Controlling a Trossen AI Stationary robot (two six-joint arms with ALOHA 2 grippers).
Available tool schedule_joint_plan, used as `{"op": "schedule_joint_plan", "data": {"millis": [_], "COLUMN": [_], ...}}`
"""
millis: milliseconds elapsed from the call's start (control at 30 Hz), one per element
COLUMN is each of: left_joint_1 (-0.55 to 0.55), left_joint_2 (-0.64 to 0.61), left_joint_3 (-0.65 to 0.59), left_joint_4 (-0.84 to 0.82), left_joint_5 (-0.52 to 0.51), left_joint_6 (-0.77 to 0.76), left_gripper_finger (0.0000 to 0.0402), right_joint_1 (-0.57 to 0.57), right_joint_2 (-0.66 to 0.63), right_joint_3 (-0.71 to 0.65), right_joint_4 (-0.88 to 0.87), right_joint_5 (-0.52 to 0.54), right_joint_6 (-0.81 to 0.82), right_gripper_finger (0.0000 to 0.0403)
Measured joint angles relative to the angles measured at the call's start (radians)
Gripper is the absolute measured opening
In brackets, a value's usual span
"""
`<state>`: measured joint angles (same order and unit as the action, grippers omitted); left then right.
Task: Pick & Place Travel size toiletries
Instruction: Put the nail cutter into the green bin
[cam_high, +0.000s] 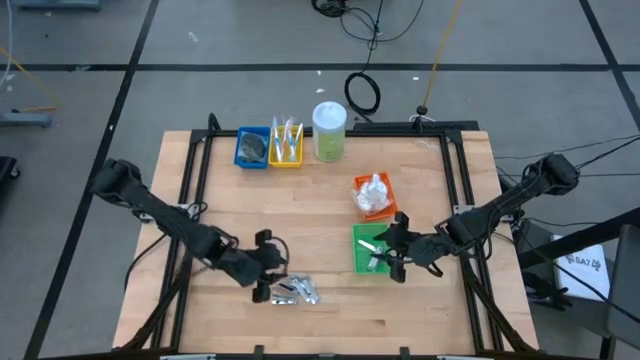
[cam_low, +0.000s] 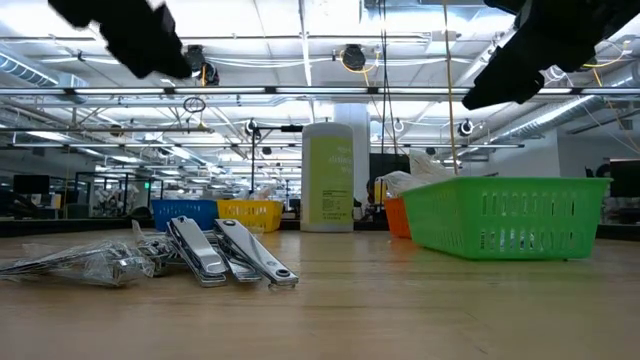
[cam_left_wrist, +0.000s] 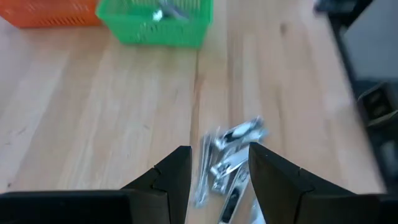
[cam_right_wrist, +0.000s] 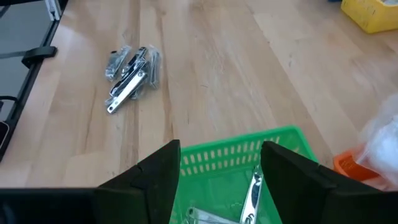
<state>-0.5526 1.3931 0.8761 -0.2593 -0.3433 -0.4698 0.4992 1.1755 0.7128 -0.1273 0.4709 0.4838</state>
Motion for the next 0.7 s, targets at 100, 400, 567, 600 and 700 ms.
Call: {"op": "schedule_joint_plan", "data": {"millis": [100, 400, 567, 600, 700], "left_joint_1": [0.004, 0.048, 0.070, 0.072, 0.081], "left_joint_2": [0.085, 0.310, 0.364, 0.369, 0.372], "left_joint_3": [0.000, 0.000, 0.000, 0.000, 0.001], "left_joint_4": [0.001, 0.033, 0.034, 0.037, 0.040], "left_joint_5": [0.001, 0.067, 0.107, 0.107, 0.108], "left_joint_6": [0.023, 0.026, 0.023, 0.019, 0.019], "left_gripper_finger": [0.0154, 0.0154, 0.0154, 0.0154, 0.0154], "right_joint_1": [-0.001, -0.001, -0.002, -0.002, -0.002], "right_joint_2": [0.000, 0.000, 0.000, 0.000, 0.000], "right_joint_3": [0.000, 0.000, 0.000, 0.000, 0.000], "right_joint_4": [0.002, 0.004, 0.006, 0.009, 0.010], "right_joint_5": [0.002, 0.003, 0.004, 0.004, 0.004], "right_joint_6": [-0.003, -0.006, -0.006, -0.006, -0.006], "right_gripper_finger": [0.0212, 0.0212, 0.0212, 0.0212, 0.0212]}}
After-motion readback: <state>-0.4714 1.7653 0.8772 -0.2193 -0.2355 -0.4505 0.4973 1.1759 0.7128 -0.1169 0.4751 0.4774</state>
